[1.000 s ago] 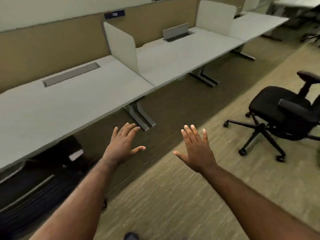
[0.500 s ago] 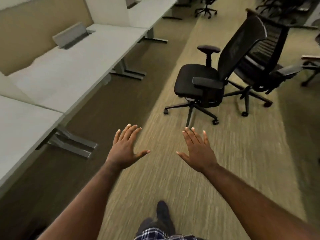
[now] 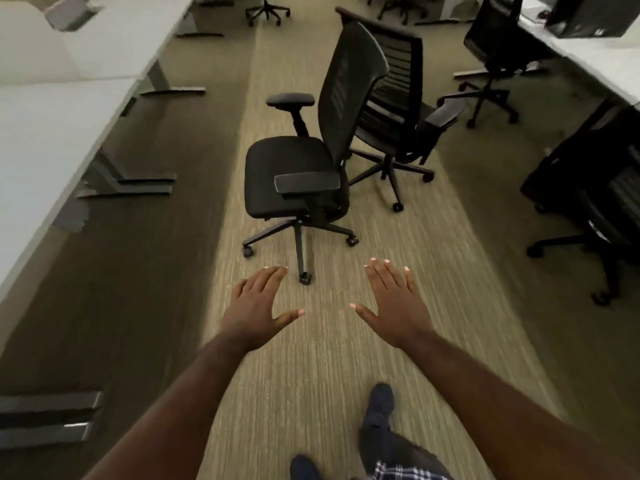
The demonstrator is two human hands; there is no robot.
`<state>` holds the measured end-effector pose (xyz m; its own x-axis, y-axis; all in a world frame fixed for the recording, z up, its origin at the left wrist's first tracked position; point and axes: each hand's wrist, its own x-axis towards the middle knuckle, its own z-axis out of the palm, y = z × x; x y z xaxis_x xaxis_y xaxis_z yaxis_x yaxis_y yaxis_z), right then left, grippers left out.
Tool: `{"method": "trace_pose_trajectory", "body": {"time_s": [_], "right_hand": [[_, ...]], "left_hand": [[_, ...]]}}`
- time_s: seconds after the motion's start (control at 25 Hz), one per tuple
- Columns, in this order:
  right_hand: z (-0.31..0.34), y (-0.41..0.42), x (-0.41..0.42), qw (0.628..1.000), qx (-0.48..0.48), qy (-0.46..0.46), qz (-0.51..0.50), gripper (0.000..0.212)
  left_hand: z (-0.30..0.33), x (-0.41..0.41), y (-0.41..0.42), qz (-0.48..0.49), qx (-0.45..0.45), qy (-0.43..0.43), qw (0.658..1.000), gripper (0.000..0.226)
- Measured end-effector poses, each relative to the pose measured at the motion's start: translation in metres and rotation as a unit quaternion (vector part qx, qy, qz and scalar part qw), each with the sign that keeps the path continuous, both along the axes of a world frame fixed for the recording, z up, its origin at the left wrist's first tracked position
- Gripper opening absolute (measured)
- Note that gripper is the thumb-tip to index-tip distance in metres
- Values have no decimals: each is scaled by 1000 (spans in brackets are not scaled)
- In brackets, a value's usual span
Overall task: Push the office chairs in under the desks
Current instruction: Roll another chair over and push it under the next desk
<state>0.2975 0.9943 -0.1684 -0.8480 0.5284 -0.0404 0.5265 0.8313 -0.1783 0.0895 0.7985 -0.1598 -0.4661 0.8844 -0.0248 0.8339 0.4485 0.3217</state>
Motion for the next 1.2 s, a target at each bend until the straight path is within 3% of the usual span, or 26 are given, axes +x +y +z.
{"method": "trace_pose_trajectory", "body": {"time_s": [0.2, 0.64, 0.88, 1.2], "right_hand": [[-12, 109, -14, 999, -14, -15, -30, 86], [24, 340, -60, 999, -14, 22, -35, 82], [44, 438, -135, 998, 12, 69, -4, 85], [64, 569, -260, 996, 23, 61, 53, 85]], "left_hand": [[2, -27, 131, -26, 8, 18, 999, 97], [39, -77, 341, 54, 66, 30, 996, 92], [58, -141, 426, 91, 105, 26, 990, 91], [60, -260, 537, 127, 106, 36, 986, 95]]}}
